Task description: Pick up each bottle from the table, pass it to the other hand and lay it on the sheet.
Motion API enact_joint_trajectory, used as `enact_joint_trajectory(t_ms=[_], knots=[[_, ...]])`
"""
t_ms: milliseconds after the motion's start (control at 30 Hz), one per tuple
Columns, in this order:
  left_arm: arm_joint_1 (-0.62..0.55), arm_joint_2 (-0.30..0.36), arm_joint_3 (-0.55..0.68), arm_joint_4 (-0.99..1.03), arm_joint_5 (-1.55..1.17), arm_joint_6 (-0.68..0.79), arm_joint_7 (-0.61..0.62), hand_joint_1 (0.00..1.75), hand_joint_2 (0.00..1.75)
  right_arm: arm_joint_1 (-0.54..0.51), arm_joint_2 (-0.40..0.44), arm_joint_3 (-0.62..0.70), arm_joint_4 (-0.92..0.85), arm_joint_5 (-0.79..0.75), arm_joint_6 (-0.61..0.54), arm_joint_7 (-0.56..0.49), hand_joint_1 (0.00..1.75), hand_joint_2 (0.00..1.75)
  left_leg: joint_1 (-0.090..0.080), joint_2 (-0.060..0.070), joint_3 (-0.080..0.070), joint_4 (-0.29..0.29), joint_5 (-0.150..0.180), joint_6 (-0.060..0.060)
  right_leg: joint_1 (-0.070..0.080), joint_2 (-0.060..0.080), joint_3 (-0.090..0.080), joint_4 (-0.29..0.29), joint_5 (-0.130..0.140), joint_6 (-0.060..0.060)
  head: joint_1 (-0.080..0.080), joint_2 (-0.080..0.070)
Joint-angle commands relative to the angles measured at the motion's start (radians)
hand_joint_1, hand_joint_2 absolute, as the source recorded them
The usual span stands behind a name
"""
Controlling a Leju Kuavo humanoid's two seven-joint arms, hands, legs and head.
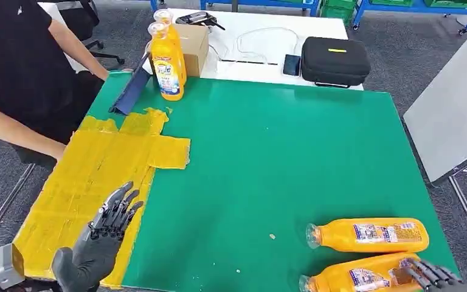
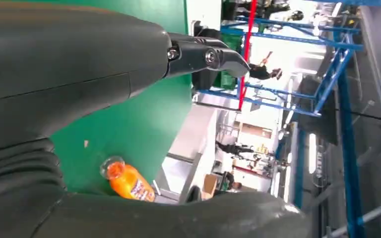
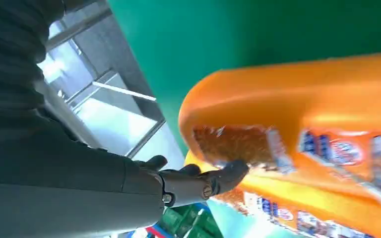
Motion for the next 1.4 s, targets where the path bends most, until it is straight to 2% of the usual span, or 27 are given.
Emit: enact_joint_trajectory(t_ms=[33, 67, 267, 400, 533, 633, 800, 1000, 1133, 1267, 1400], knots=[[-0.015, 0.023, -0.003, 0.009, -0.017, -0.004, 0.002, 0.00, 0.00, -0.142, 0.270, -0.169, 0.070, 0.091, 0.085, -0.113, 0.00, 1.75, 0.004, 0.001, 0.001, -0.001, 0.000, -0.004, 0.005, -0.007, 0.005, -0.004, 0.000, -0.003, 0.001, 0.000], [-0.016, 0.025, -0.003, 0.007, -0.017, -0.005, 0.003, 0.00, 0.00, -0.153, 0.277, -0.177, 0.072, 0.095, 0.097, -0.122, 0.00, 1.75, 0.002, 0.001, 0.001, -0.001, 0.001, -0.003, 0.003, -0.005, 0.001, -0.003, 0.000, -0.002, 0.001, 0.000], [-0.018, 0.024, 0.003, 0.006, -0.017, -0.010, 0.008, 0.00, 0.00, -0.212, 0.307, -0.202, 0.089, 0.140, 0.142, -0.177, 0.00, 1.75, 0.002, 0.003, 0.001, -0.001, 0.000, -0.003, 0.003, -0.004, 0.006, -0.003, 0.000, -0.003, 0.001, 0.000], [-0.042, 0.013, -0.003, -0.010, -0.004, 0.000, 0.039, 0.00, 0.00, -0.247, 0.307, -0.175, 0.083, 0.152, 0.164, -0.166, 0.00, 1.75, 0.003, 0.004, 0.002, -0.001, 0.000, -0.003, 0.004, -0.003, 0.009, -0.003, 0.001, -0.003, 0.001, 0.000], [-0.031, 0.018, 0.001, -0.002, -0.008, 0.007, 0.040, 0.00, 0.00, -0.234, 0.311, -0.185, 0.087, 0.150, 0.168, -0.164, 0.00, 1.75, 0.002, 0.002, 0.001, -0.001, 0.001, -0.003, 0.003, -0.004, 0.008, -0.002, 0.000, -0.002, 0.001, 0.000], [-0.020, 0.027, 0.005, 0.022, -0.015, -0.025, 0.001, 0.00, 0.00, -0.225, 0.327, -0.188, 0.111, 0.165, 0.128, -0.200, 0.00, 1.75, 0.003, 0.002, 0.002, -0.001, 0.000, -0.003, 0.004, -0.005, 0.010, -0.003, 0.000, -0.003, 0.001, 0.000], [-0.041, 0.017, 0.005, 0.017, -0.014, -0.026, 0.025, 0.00, 0.00, -0.265, 0.334, -0.122, 0.124, 0.175, 0.125, -0.183, 0.00, 1.75, 0.002, 0.002, 0.002, -0.001, 0.001, -0.002, 0.003, -0.003, 0.008, -0.003, 0.001, -0.002, 0.001, 0.000], [-0.055, 0.016, 0.004, 0.043, -0.012, -0.038, 0.036, 0.00, 0.00, -0.245, 0.288, 0.015, 0.131, 0.129, 0.079, -0.123, 0.00, 1.75, 0.002, 0.003, 0.001, -0.001, 0.001, -0.002, 0.003, -0.002, 0.008, -0.003, 0.001, -0.002, 0.001, 0.000], [-0.081, 0.008, -0.007, 0.043, -0.008, -0.051, 0.050, 0.00, 0.00, -0.225, 0.182, 0.184, 0.110, 0.084, -0.012, -0.023, 0.00, 1.75, 0.002, 0.005, 0.002, -0.001, 0.000, -0.003, 0.003, -0.003, 0.009, -0.002, 0.001, -0.003, 0.001, 0.000], [-0.092, 0.002, -0.009, 0.050, -0.008, -0.050, 0.067, 0.00, 0.00, -0.260, 0.133, 0.288, 0.117, 0.035, -0.033, 0.050, 0.00, 1.75, 0.001, 0.004, 0.002, -0.001, 0.000, -0.002, 0.002, -0.002, 0.009, -0.002, 0.001, -0.002, 0.001, 0.000], [-0.079, 0.012, -0.006, 0.070, -0.009, -0.059, 0.044, 0.00, 0.00, -0.232, 0.114, 0.291, 0.140, 0.018, -0.076, 0.047, 0.00, 1.75, 0.002, 0.004, 0.002, -0.001, 0.000, -0.003, 0.003, -0.003, 0.010, -0.002, 0.000, -0.002, 0.001, 0.000]])
